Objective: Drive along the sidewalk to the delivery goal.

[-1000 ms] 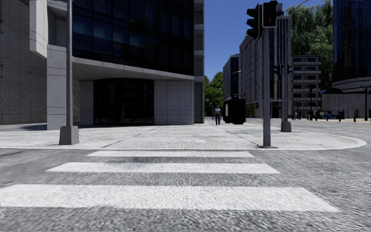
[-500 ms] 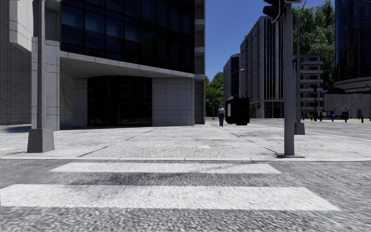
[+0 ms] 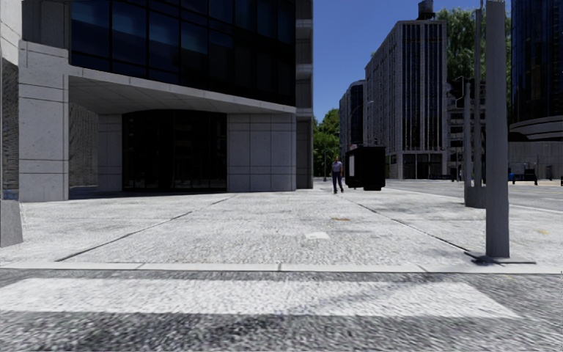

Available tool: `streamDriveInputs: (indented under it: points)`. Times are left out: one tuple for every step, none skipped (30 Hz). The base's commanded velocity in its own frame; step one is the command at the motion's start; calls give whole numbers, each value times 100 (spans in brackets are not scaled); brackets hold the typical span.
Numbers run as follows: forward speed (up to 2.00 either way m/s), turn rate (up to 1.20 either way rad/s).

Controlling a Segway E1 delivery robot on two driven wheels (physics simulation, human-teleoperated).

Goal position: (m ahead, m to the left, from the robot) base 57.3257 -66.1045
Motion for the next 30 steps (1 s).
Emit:
streamDriveInputs:
  points:
    - [200,0]
    - [200,0]
    - [200,0]
    - [200,-51]
    - [200,-59]
    - [200,-59]
    - [200,-64]
    - [200,-72]
    - [200,-86]
    - [200,-97]
    - [200,-100]
    - [200,-101]
    - [200,-101]
    - [200,-101]
    - [200,-101]
    - [200,-101]
    - [200,-101]
    - [200,-101]
    - [200,-101]
    - [200,-101]
    - [200,-101]
    - [200,-101]
    - [200,-101]
    - [200,-101]
    - [200,-58]
    - [200,-4]
    - [200,0]
    - [200,0]
    - [200,0]
    - [200,0]
